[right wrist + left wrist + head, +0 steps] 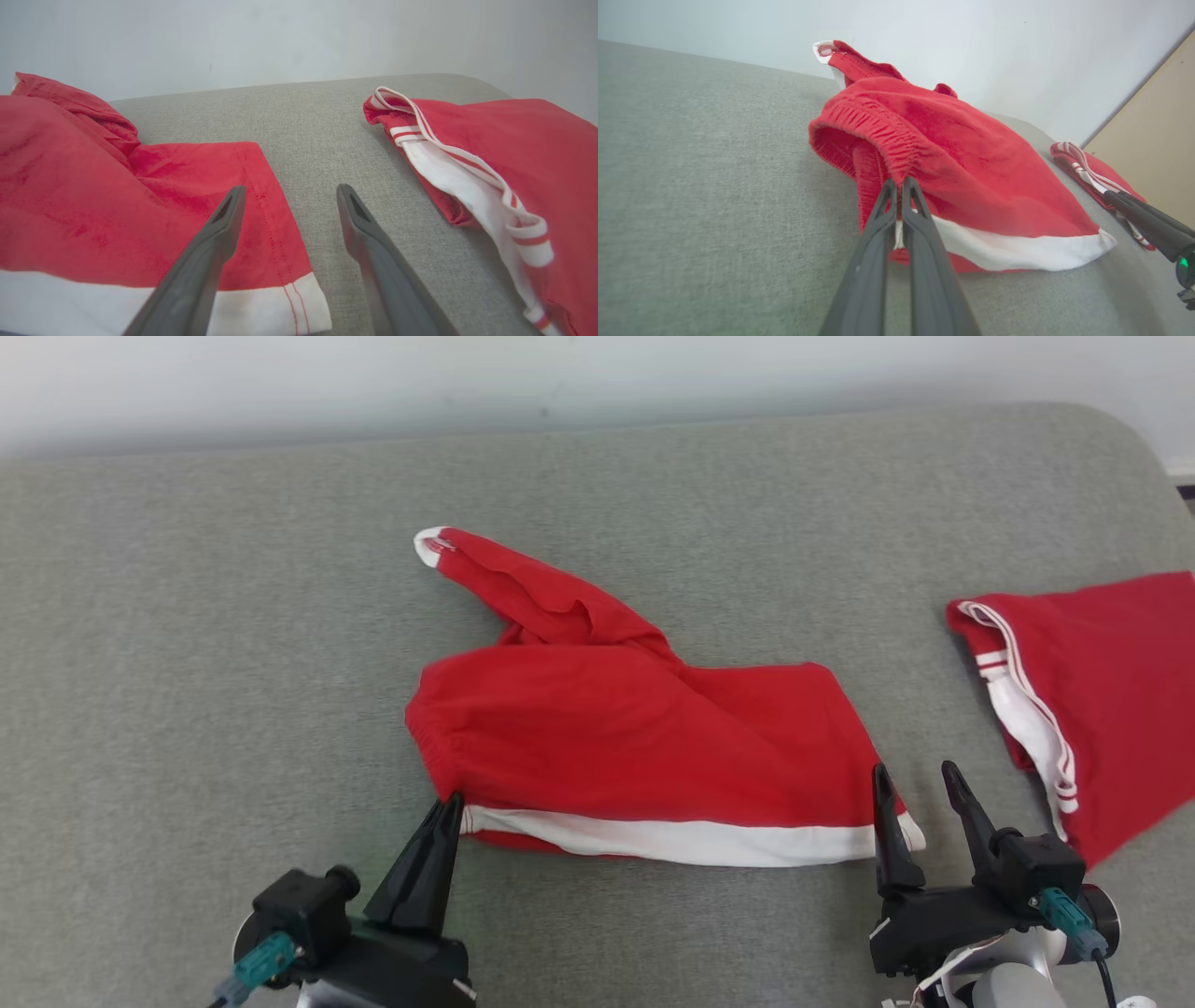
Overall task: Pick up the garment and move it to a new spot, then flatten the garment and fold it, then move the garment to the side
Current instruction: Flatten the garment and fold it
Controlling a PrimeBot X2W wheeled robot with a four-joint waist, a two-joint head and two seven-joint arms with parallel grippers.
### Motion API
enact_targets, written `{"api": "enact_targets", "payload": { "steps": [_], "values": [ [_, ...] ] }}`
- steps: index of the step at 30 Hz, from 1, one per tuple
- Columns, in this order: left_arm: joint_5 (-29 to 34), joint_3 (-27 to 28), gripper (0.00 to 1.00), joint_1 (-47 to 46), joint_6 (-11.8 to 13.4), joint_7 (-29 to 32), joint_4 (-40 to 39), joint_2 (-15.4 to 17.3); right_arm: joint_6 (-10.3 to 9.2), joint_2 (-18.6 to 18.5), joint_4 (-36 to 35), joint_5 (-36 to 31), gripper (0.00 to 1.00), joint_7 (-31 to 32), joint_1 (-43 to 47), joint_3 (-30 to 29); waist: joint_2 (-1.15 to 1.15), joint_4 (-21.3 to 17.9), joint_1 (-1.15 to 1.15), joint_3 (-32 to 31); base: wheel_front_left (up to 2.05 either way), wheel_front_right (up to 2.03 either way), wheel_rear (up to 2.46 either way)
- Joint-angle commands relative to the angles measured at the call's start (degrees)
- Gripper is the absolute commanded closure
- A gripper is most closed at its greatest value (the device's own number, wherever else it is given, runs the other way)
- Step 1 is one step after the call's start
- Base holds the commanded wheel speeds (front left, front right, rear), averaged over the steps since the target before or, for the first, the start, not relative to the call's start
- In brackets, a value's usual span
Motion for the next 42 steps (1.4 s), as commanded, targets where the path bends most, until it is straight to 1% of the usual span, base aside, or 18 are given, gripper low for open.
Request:
{"api": "enact_targets", "payload": {
  "steps": [1, 5, 9, 12, 15, 19, 21, 22, 23, 24, 25, 32, 35, 36, 42],
  "values": [
    [0.97, 0.62, 1.0, 1.41, 0.06, -0.16, -0.54, 0.23, -0.18, 0.08, 0.21, 0.46, 0.0, 0.02, 0.62, 0.05, -0.01, 1.83, 0.0, -0.39, 0.0, 0.0, 0.0],
    [2.26, 1.69, 1.0, 3.67, 0.07, -0.16, -1.16, 0.41, -0.18, 0.09, 0.7, 0.8, 0.0, 0.02, 0.44, 0.56, -0.01, 3.67, 0.0, -0.29, 0.0, 0.0, 0.0],
    [2.34, 1.75, 1.0, 4.46, 0.07, -0.16, 0.76, 0.71, -0.18, 0.07, 0.82, 1.23, 0.0, 0.02, -0.53, 1.31, -0.01, 4.11, 0.0, 0.44, 0.0, 0.0, 0.0],
    [2.39, 1.74, 1.0, 3.29, 0.07, -0.16, 3.28, 1.13, -0.18, 0.08, 0.79, 1.38, 0.0, 0.02, -1.23, 2.04, -0.01, 3.6, 0.0, 0.98, 0.0, 0.0, 0.0],
    [3.66, 4.02, 1.0, 1.98, 0.07, -0.16, 6.66, 0.84, -0.18, 0.04, 0.91, 1.5, 0.0, 0.02, -1.16, 1.95, -0.01, 2.64, 0.0, 1.12, 0.0, 0.0, 0.0],
    [6.0, 7.93, 1.0, 0.42, 0.07, -0.16, 10.3, -0.59, -0.18, 0.08, 1.05, 1.64, 0.0, 0.02, -1.19, 1.88, -0.01, 0.8, 0.0, 0.88, 0.0, 0.0, 0.0],
    [6.74, 8.71, 1.0, 0.27, 0.07, -0.15, 11.77, -1.29, -0.18, 0.07, 1.05, 1.74, 0.0, 0.02, -0.88, 1.77, -0.01, 0.02, 0.0, 0.53, 0.0, 0.0, 0.0],
    [7.18, 9.02, 0.86, 0.19, 0.06, -0.15, 12.25, -1.59, -0.18, 0.07, 1.01, 1.67, 0.0, 0.02, -0.71, 1.62, -0.01, -0.25, 0.0, 0.36, 0.0, 0.0, 0.0],
    [7.53, 9.5, 0.65, 0.27, 0.07, -0.15, 12.65, -1.79, -0.18, 0.09, 1.09, 1.66, 0.0, 0.02, -0.59, 1.6, -0.01, -0.52, 0.0, 0.06, 0.0, 0.0, 0.0],
    [7.92, 9.82, 0.23, 0.43, 0.07, -0.15, 12.96, -2.05, -0.18, 0.09, 1.1, 1.59, 0.0, 0.02, -0.45, 1.44, -0.01, -0.68, 0.0, -0.18, 0.0, 0.0, 0.0],
    [8.38, 10.49, 0.0, 0.65, 0.07, -0.15, 13.23, -2.25, -0.18, 0.1, 1.09, 1.52, 0.0, 0.02, -0.31, 1.3, -0.01, -0.8, 0.0, -0.58, 0.0, 0.0, 0.0],
    [11.14, 15.57, 0.0, 4.63, 0.07, -0.16, 10.84, -3.43, -0.18, 0.09, 0.8, 1.7, 0.0, 0.02, 1.55, 0.67, -0.01, -0.02, 0.0, -4.82, 0.0, 0.0, 0.0],
    [12.32, 17.47, 0.0, 7.38, 0.07, -0.16, 9.58, -3.89, -0.18, 0.08, 0.83, 1.76, 0.0, 0.02, 2.7, 0.9, -0.01, 0.5, 0.0, -7.5, 0.0, 0.0, 0.0],
    [12.32, 17.47, 0.0, 7.38, 0.07, -0.16, 9.58, -3.89, -0.18, 0.08, 0.83, 1.76, 0.0, 0.02, 2.7, 0.9, -0.01, 0.5, 0.0, -7.5, 0.0, 0.0, 0.0],
    [15.18, 22.15, 0.0, 12.97, 0.07, -0.16, 5.55, -5.43, -0.18, 0.08, 0.64, 1.15, 0.0, 0.02, 5.05, 1.55, -0.01, 0.91, 0.0, -11.53, 0.0, 0.0, 0.0]
  ]
}}
